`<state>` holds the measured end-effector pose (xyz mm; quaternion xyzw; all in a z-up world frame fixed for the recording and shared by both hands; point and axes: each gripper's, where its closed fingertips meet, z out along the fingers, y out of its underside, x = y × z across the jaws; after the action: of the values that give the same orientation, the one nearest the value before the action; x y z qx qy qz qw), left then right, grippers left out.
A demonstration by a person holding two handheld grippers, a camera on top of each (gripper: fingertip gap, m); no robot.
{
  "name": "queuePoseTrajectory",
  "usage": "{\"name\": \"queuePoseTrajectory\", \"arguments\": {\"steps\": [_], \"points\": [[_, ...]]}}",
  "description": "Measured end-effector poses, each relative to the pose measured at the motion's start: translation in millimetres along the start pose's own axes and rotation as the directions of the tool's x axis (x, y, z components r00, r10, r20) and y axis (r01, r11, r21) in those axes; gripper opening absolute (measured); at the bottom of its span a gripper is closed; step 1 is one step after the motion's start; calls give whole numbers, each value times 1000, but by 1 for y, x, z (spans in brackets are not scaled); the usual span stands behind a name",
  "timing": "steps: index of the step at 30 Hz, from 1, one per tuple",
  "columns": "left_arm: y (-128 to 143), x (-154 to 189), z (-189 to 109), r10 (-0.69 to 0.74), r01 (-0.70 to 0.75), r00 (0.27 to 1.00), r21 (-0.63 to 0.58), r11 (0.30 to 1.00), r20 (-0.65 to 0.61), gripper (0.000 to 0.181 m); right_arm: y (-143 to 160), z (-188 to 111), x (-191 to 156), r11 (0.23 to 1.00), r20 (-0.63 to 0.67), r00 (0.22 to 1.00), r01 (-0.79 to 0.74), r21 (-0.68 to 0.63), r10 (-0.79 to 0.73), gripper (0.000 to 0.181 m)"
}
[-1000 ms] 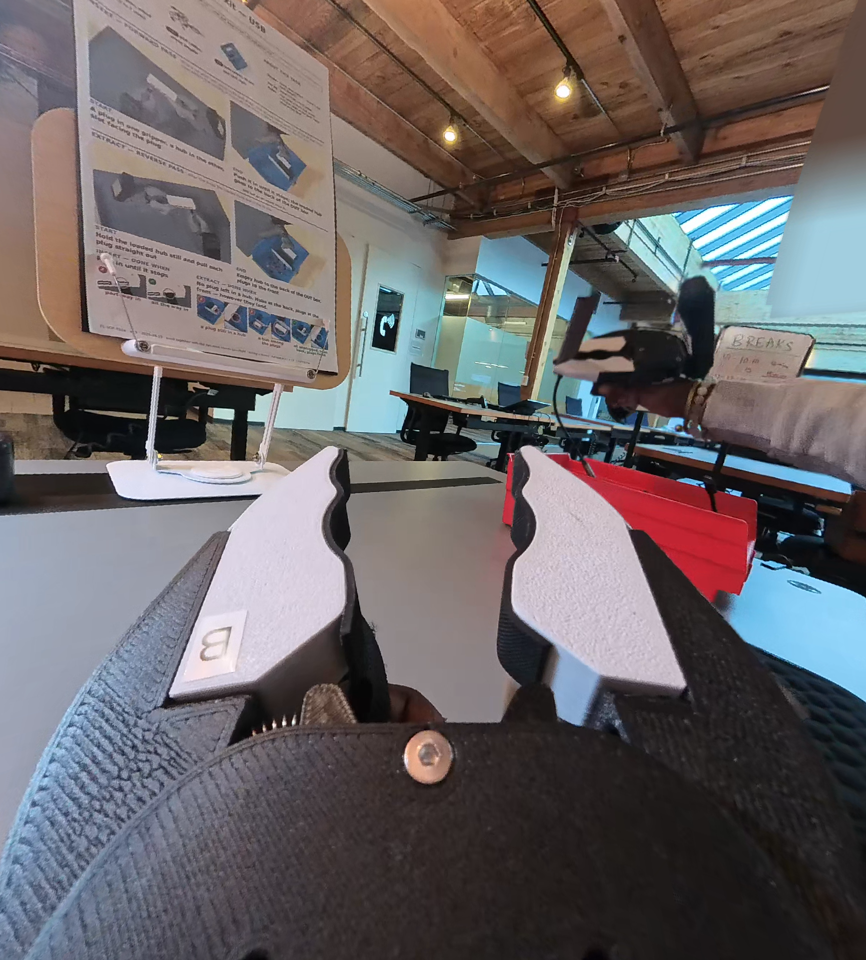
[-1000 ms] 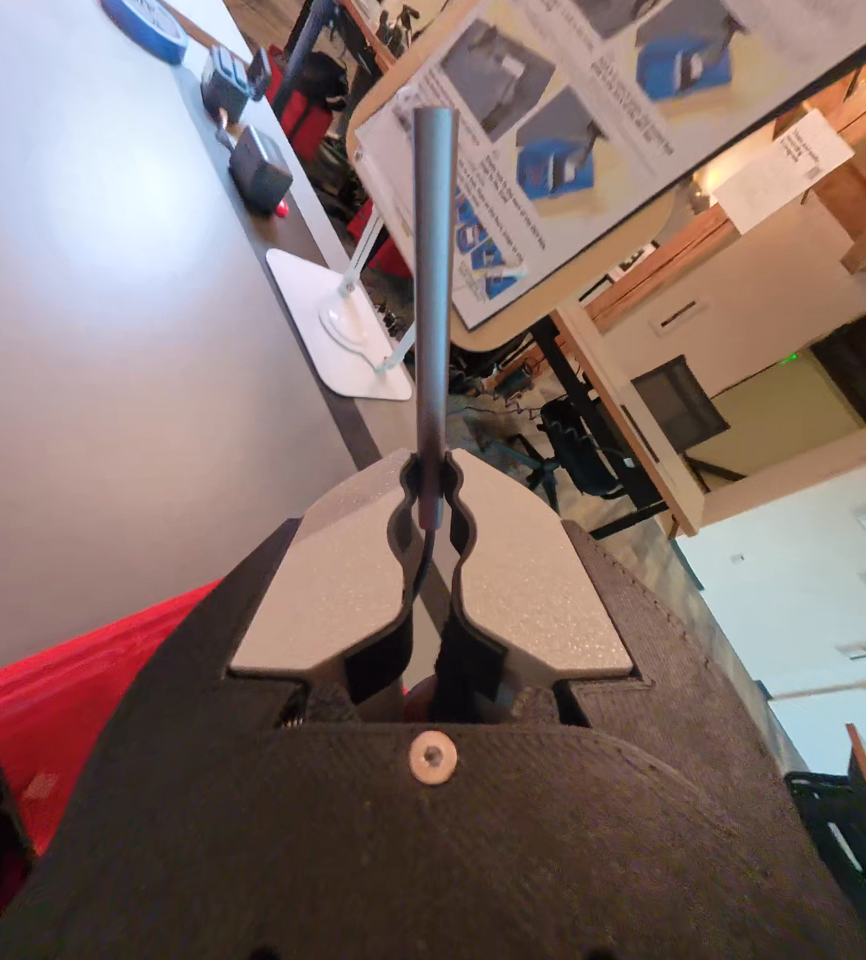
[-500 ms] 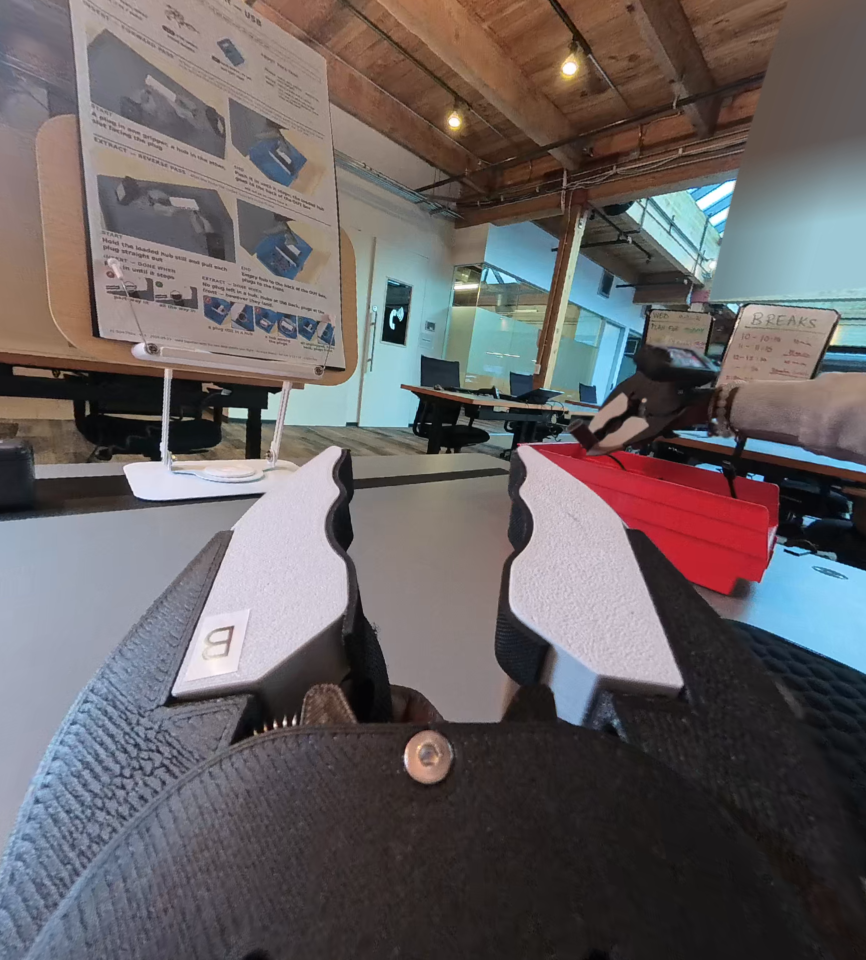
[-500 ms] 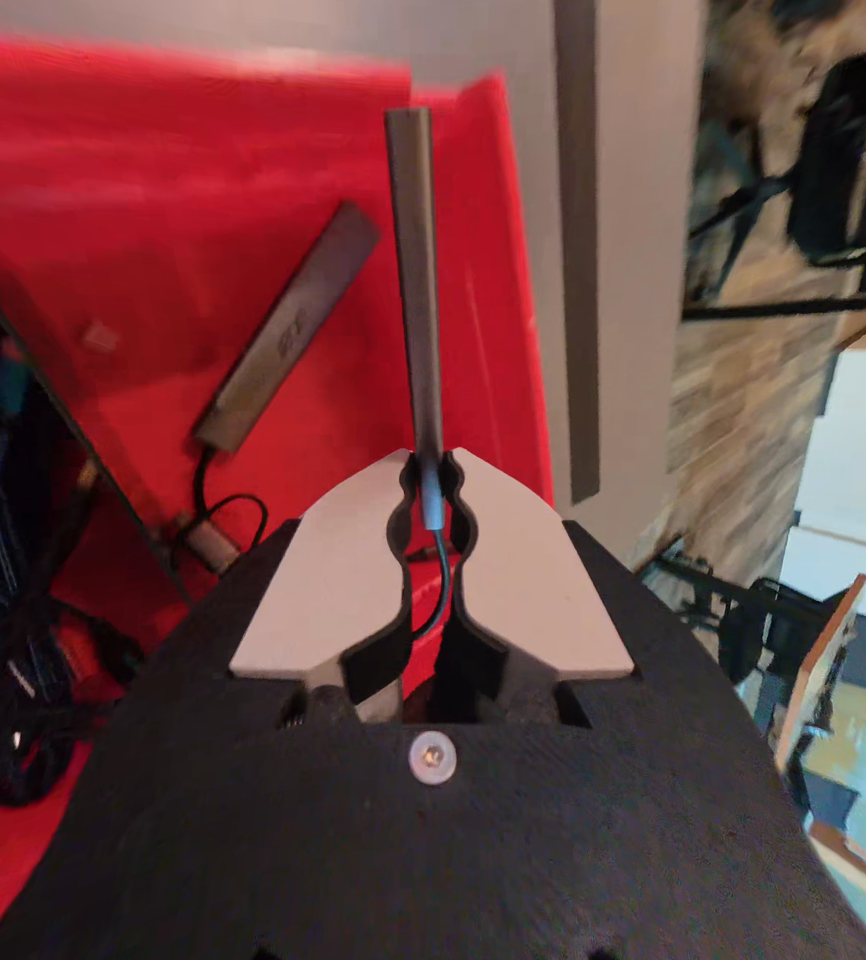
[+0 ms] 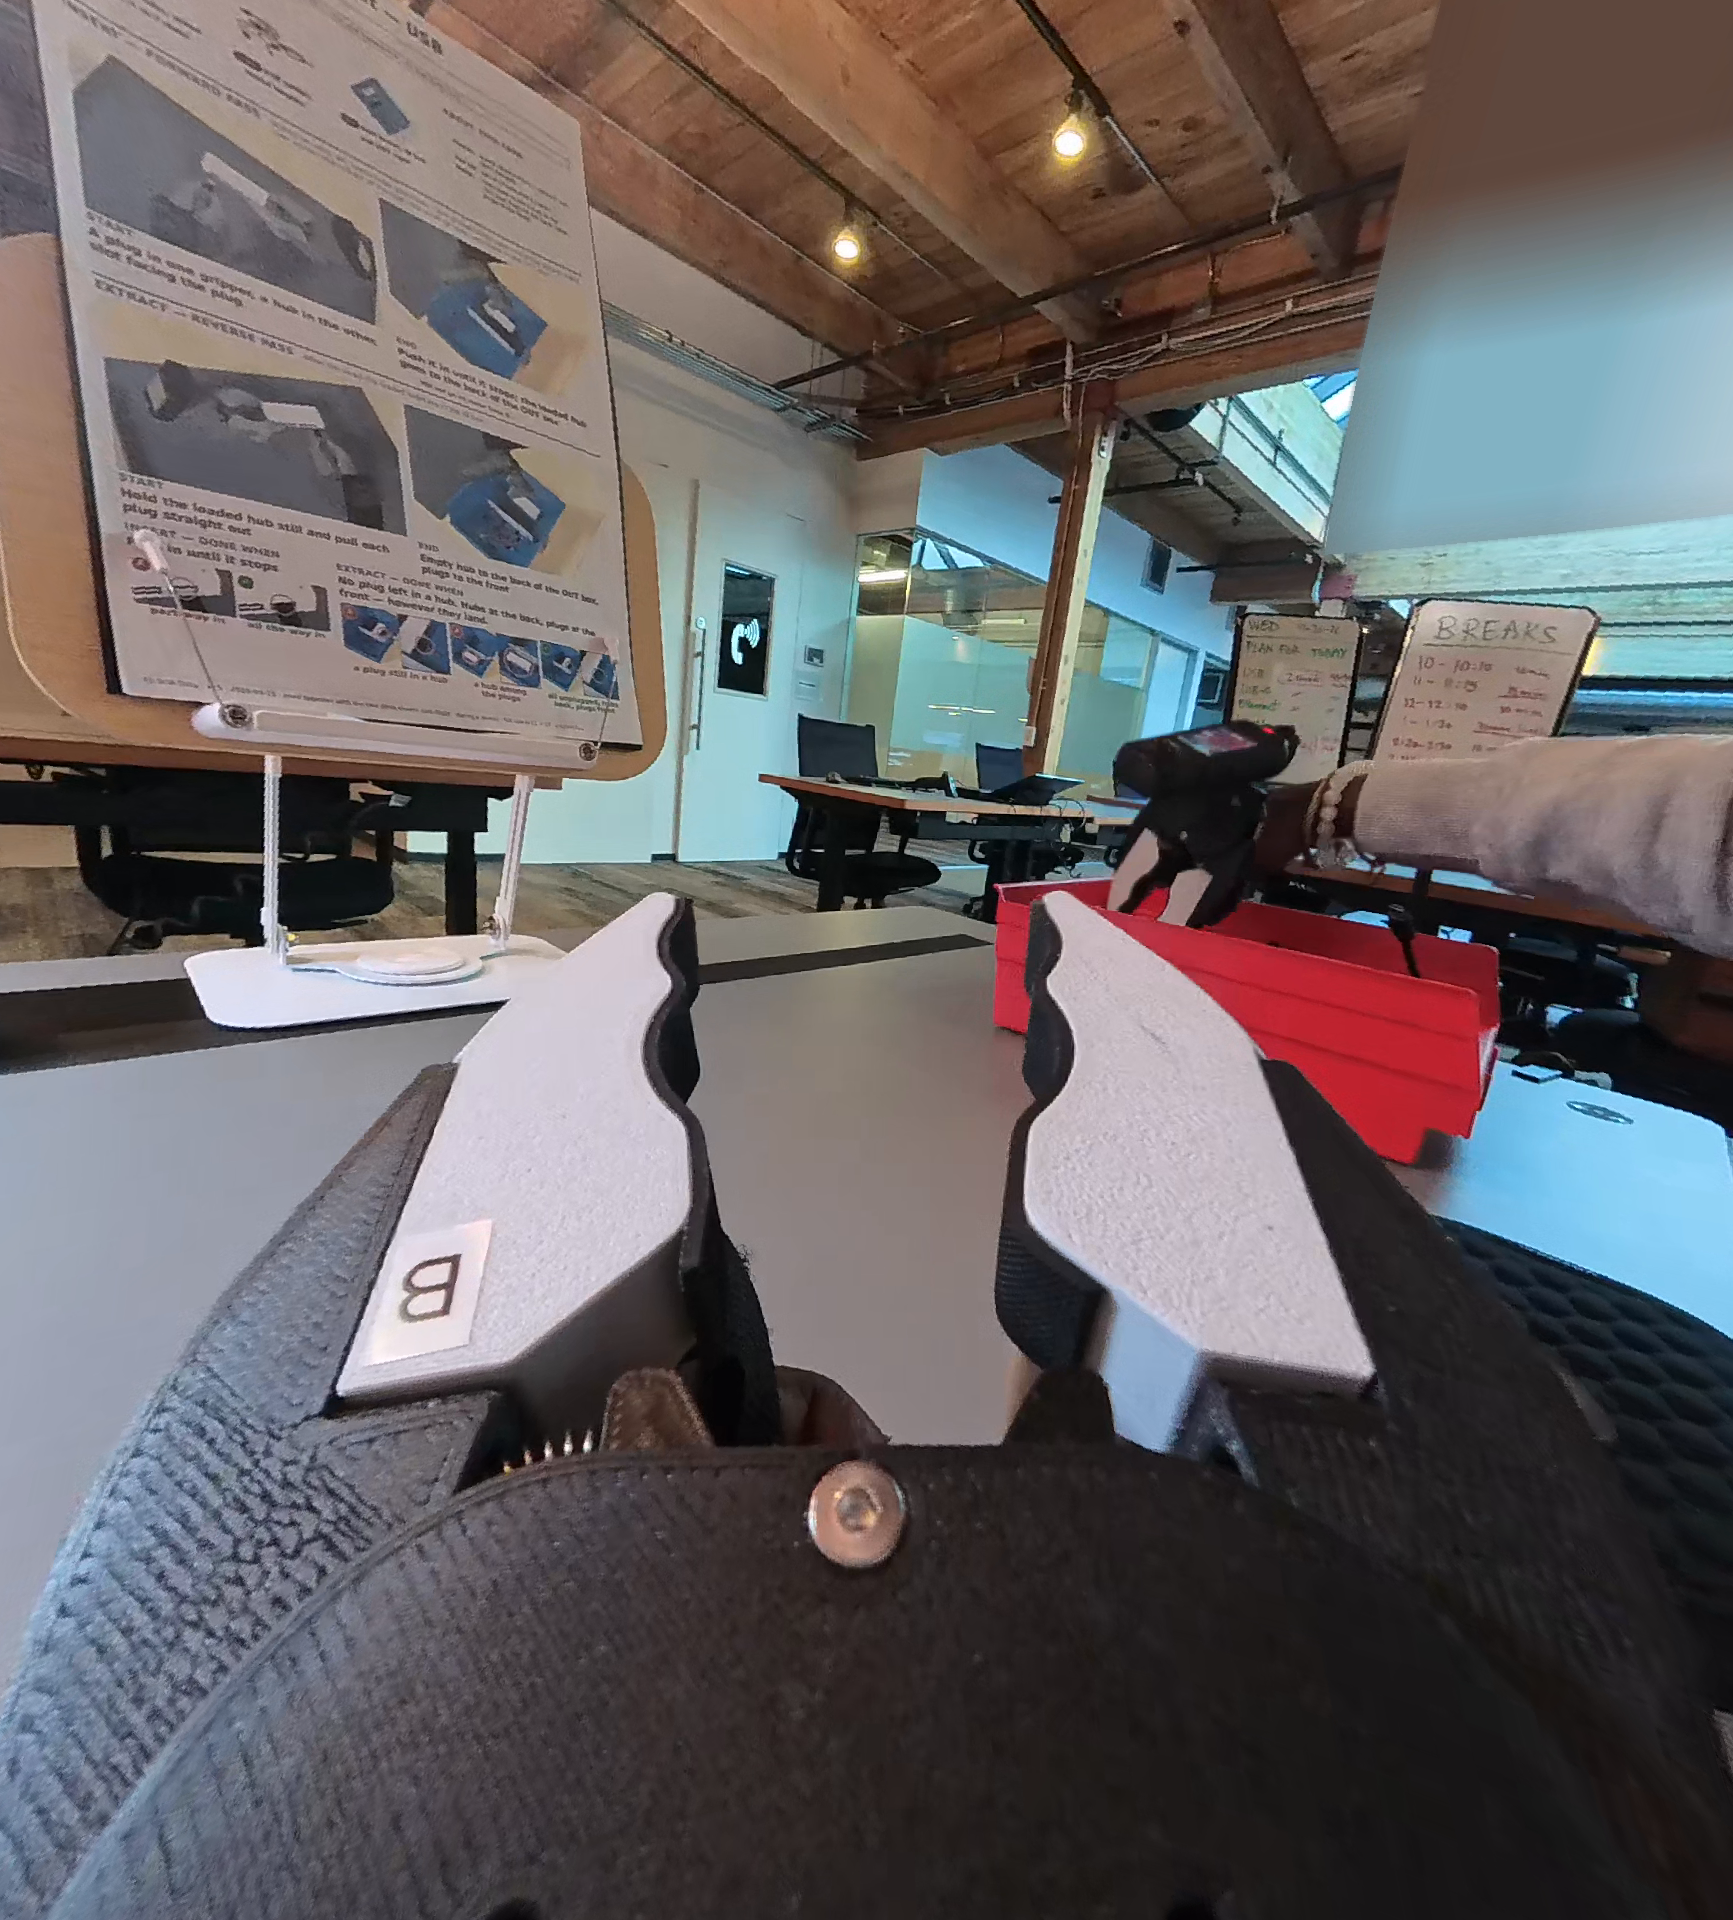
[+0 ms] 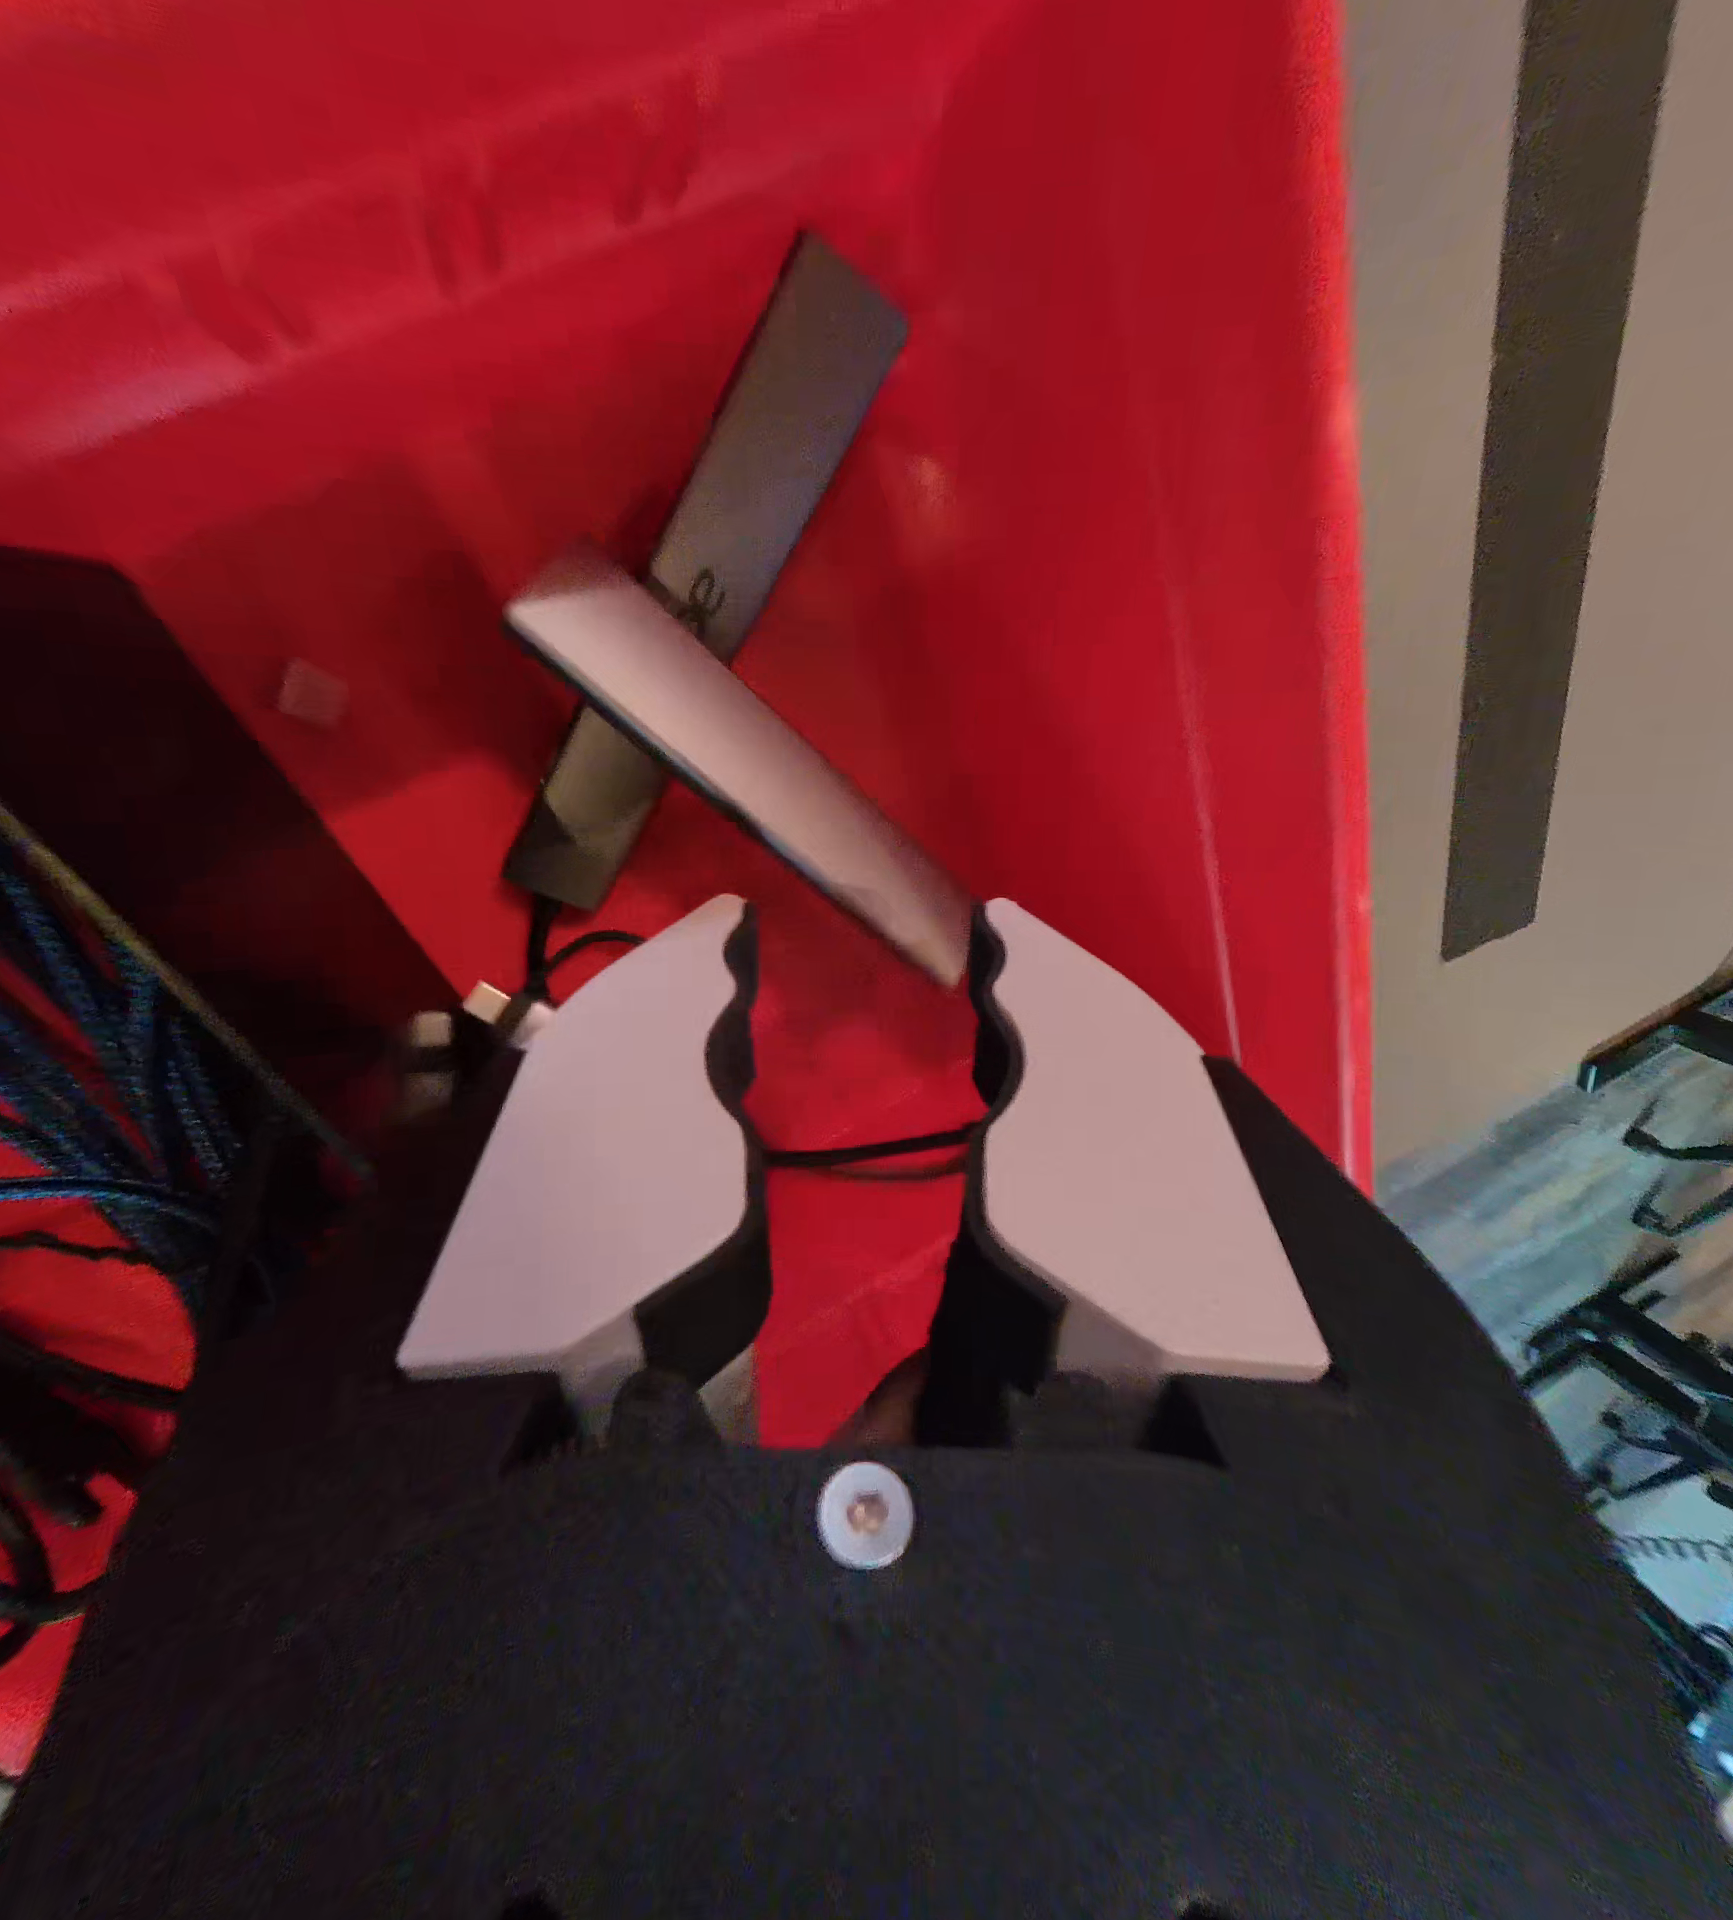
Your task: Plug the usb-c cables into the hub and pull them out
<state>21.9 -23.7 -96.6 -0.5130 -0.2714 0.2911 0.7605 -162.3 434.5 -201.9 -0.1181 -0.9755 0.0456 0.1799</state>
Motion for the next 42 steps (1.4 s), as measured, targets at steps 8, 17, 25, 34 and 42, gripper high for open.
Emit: {"name": "queuePoseTrajectory", "arguments": {"steps": [8, 17, 25, 34, 42], "points": [[-2, 2, -1, 12, -12, 1000, 6, 1000, -4, 62, -45, -88, 11, 897, -122, 936, -269, 352, 329, 95], [-4, 7, -2, 21, -21, 1000, 16, 1000, -18, 62, -55, -136, -131, 579, -127, 597, -669, 466, 792, 98], [3, 7, 2, 60, -60, 998, -44, 997, 5, 104, -33, -74, -188, 448, -50, 462, -821, 353, 886, 64], [17, 18, 7, 121, -124, 992, -150, 981, -28, 121, -75, -57, -160, 506, -179, 476, -765, 398, 861, 10], [-21, 18, -5, 2, -6, 999, -93, 996, -44, 114, -154, -41, -151, 587, -268, 522, -727, 356, 809, 13]]}}
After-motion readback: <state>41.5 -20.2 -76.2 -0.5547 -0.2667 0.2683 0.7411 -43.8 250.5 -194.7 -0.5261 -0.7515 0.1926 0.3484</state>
